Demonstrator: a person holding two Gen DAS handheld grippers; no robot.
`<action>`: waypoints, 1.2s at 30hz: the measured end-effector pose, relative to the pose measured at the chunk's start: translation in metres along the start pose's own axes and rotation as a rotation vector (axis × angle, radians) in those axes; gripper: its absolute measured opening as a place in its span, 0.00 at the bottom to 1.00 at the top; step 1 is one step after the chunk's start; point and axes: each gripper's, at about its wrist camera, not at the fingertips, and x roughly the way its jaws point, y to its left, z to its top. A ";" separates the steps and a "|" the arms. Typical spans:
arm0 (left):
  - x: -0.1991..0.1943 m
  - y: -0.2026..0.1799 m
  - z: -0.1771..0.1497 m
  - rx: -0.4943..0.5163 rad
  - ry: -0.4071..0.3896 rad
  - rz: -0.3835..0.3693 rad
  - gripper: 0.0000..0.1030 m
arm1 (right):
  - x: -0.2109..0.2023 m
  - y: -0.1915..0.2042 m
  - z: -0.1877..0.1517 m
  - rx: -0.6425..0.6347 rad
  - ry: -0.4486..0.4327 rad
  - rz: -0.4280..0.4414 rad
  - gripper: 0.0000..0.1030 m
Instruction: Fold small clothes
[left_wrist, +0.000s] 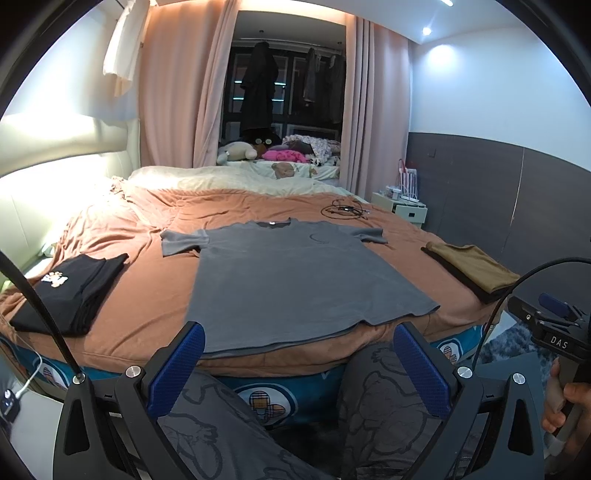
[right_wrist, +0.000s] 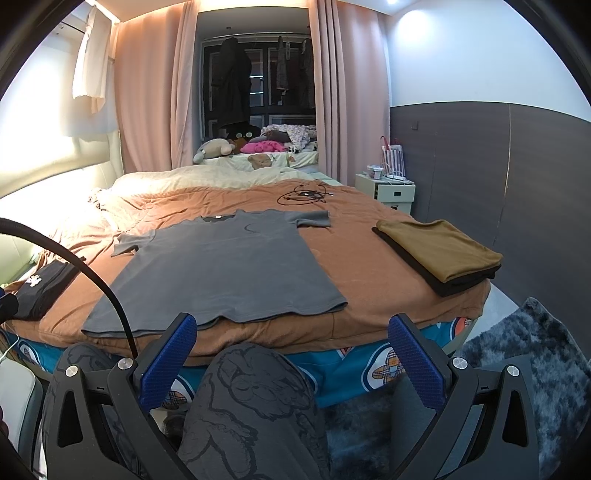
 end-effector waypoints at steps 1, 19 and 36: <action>0.000 0.000 0.000 0.000 -0.001 0.000 1.00 | 0.000 0.000 0.000 0.000 -0.001 -0.001 1.00; -0.002 -0.002 -0.001 0.002 -0.005 -0.015 1.00 | 0.001 0.002 0.000 -0.001 -0.002 -0.004 1.00; -0.004 -0.001 -0.002 -0.010 -0.004 -0.013 1.00 | 0.007 0.000 -0.002 0.009 0.005 -0.002 1.00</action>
